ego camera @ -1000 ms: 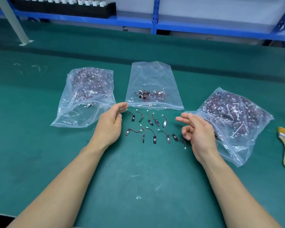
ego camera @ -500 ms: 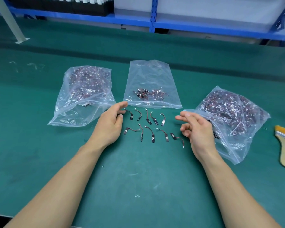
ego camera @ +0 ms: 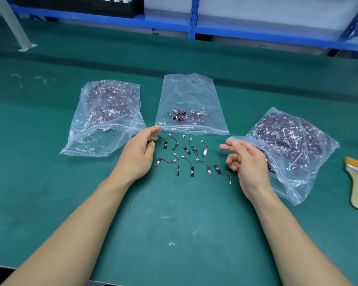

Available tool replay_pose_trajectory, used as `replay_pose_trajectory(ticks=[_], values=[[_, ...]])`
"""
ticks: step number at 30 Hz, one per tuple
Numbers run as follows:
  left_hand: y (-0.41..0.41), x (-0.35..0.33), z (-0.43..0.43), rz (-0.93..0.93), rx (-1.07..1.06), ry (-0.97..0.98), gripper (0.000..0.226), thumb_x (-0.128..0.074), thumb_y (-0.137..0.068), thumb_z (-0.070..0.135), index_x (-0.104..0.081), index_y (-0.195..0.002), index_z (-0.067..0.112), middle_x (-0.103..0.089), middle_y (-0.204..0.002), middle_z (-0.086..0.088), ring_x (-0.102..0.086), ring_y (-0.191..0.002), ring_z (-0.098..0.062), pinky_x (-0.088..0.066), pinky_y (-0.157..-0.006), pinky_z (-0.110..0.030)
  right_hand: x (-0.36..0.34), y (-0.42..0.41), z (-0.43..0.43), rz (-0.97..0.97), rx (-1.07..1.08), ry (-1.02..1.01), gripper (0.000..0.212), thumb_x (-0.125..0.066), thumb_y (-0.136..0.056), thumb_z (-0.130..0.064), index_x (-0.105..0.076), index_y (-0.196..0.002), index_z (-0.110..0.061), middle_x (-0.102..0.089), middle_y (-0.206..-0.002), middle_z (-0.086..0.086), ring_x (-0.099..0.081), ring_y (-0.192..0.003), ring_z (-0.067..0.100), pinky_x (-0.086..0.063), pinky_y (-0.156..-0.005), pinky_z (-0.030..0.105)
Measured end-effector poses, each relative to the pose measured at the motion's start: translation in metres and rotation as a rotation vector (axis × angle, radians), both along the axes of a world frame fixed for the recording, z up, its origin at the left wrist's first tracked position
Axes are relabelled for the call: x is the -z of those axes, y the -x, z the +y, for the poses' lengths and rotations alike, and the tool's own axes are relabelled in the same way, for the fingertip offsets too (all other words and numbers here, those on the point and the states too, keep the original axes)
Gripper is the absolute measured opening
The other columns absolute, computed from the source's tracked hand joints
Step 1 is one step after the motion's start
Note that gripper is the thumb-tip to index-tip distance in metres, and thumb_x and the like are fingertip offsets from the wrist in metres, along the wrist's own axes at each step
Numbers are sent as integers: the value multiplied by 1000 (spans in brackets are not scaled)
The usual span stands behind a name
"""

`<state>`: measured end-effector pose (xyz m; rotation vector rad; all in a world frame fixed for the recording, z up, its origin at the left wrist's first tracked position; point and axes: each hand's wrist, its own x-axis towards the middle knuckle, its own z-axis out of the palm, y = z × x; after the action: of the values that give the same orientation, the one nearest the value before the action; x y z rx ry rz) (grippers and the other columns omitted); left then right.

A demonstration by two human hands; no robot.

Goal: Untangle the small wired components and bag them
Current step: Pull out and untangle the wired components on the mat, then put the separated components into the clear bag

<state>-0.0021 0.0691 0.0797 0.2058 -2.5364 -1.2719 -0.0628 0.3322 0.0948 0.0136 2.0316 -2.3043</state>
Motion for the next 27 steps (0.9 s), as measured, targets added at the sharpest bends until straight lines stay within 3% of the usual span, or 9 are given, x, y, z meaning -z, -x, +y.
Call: replay_pose_trajectory(ticks=[21, 27], values=[[0, -1, 0, -3, 8, -11, 47, -41, -101, 1, -53, -139, 25, -58, -135, 14, -56, -121, 1, -38, -104, -20, -1, -2, -1, -2, -3, -20, 15, -58, -100, -18, -71, -94, -16, -77, -96, 5, -50, -52, 11, -38, -48, 16], [-2, -3, 1, -15, 10, 4, 43, -47, -101, 6, -55, -138, 25, -60, -134, 14, -55, -123, -1, -40, -108, -26, -2, -3, -1, -7, -9, -39, 14, -58, -100, -20, -71, -95, -16, -77, -96, 4, -50, -54, 12, -39, -50, 16]])
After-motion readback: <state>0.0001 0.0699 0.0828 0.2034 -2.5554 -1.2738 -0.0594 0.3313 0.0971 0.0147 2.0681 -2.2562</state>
